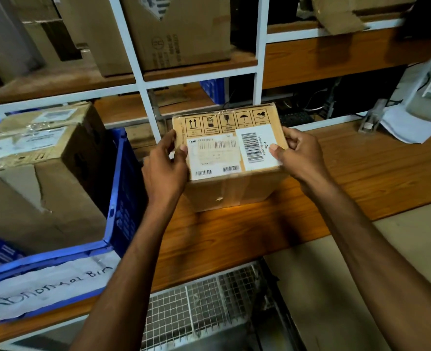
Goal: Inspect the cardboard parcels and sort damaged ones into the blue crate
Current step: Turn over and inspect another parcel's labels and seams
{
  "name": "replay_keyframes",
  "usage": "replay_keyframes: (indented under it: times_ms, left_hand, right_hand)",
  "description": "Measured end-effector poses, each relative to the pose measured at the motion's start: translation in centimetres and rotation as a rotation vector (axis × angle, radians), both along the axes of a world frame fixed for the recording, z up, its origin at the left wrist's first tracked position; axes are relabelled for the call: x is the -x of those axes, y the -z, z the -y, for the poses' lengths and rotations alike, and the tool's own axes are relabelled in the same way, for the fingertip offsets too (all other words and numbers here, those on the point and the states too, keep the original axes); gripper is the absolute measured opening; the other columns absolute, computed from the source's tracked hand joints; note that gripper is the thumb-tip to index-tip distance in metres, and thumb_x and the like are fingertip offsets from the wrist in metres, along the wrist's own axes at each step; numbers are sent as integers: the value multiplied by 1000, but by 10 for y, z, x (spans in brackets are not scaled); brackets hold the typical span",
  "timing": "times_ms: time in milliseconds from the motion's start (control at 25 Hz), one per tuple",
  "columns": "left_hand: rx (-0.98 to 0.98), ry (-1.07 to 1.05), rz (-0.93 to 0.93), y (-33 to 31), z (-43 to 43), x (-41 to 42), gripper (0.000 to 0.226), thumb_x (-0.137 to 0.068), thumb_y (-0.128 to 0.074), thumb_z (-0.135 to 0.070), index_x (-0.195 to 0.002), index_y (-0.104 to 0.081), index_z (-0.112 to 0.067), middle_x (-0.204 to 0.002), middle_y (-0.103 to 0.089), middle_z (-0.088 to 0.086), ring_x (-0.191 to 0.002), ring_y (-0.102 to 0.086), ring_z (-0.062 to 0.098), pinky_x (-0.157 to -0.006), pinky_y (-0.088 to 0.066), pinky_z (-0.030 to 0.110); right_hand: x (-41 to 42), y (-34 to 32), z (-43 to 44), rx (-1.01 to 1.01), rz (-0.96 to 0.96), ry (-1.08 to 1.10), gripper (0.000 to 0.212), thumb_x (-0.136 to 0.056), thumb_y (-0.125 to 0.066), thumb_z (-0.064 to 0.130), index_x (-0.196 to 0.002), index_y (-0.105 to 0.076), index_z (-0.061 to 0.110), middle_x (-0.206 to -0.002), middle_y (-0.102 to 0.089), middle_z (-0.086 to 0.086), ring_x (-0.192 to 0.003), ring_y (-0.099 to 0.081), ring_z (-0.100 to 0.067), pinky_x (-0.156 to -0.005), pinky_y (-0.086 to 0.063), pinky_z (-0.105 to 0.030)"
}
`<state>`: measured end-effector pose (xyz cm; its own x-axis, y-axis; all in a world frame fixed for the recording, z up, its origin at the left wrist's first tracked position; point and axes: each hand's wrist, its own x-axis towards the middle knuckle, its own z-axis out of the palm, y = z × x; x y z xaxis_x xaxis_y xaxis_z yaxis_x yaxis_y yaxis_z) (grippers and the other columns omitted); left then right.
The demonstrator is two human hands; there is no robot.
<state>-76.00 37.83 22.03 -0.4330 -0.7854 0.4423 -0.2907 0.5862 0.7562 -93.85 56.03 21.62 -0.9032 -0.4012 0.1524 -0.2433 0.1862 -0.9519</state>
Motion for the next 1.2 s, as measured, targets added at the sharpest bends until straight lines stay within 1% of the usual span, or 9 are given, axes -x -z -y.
replay_keyframes:
  times_ms: [120, 280, 360, 480, 600, 720, 880, 1000, 1200]
  left_hand:
    - [45, -78, -18, -5, -4, 6, 41, -107, -57, -26, -147, -56, -21, -133, -70, 3, -113, -70, 16, -66, -39, 6]
    - [114, -160, 77, -11, -4, 13, 41, -107, -52, -37, -145, -57, -22, -130, -71, 3, -108, -70, 20, -67, -42, 19]
    - [121, -27, 238, -12, -1, 19, 58, -103, -56, -49, -153, -45, -20, -140, -63, 5, -113, -66, 21, -67, -47, 24]
    - [98, 52, 487, -14, -2, 31, 105, -95, -53, -71, -164, -6, -8, -166, -26, 16, -143, -43, 35, -98, -49, 50]
    - [107, 70, 528, -14, -5, 33, 121, -88, -51, -81, -163, 4, -5, -170, -12, 17, -148, -34, 37, -105, -45, 53]
    - [122, 71, 586, -14, 2, 37, 130, -80, -54, -87, -163, 5, -5, -172, -5, 15, -152, -29, 36, -107, -45, 55]
    - [-35, 293, 309, -10, 25, 25, 101, -82, -74, -68, -157, -22, -25, -160, -40, 5, -138, -50, 26, -104, -51, 52]
    - [-284, 384, 82, -4, 29, 7, 90, -89, -78, -45, -162, -27, -28, -155, -48, -3, -125, -50, 8, -98, -51, 33]
    - [-10, -74, 129, -8, 29, 20, 47, -97, -62, -58, -126, -61, -21, -119, -72, -1, -103, -68, 15, -70, -44, 26]
  right_hand:
    - [3, -4, -2, 11, 21, 51, 42, -99, -66, 16, -141, -61, 17, -128, -71, 0, -107, -69, -11, -94, -59, -36]
    - [4, -7, 8, -118, -92, 164, 37, -97, -69, 31, -133, -65, 23, -121, -73, 3, -105, -69, -16, -93, -59, -44]
    - [-5, -10, 20, -210, -102, 146, 54, -91, -71, 53, -135, -56, 24, -119, -70, 6, -104, -68, -17, -89, -58, -42]
    - [-5, -21, 35, -326, -135, 154, 73, -82, -76, 61, -136, -49, 20, -125, -67, 3, -111, -66, -23, -83, -52, -34]
    - [0, -19, 34, -359, -65, 23, 100, -70, -86, 60, -147, -37, 21, -138, -60, -1, -122, -59, -25, -95, -53, -42]
    - [-1, -19, 30, -371, -112, 49, 101, -66, -90, 58, -146, -40, 23, -133, -62, 2, -118, -60, -23, -92, -53, -39]
    - [2, -23, 14, -173, 20, -115, 85, -73, -93, 24, -145, -48, 25, -127, -65, 7, -117, -61, -16, -102, -53, -42]
    - [3, -18, 5, -118, 35, -109, 75, -83, -85, 20, -148, -48, 24, -122, -62, 10, -113, -60, -13, -100, -54, -39]
    - [10, -20, 15, -270, -136, 85, 56, -89, -74, 51, -131, -55, 21, -131, -67, -1, -109, -64, -19, -92, -56, -42]
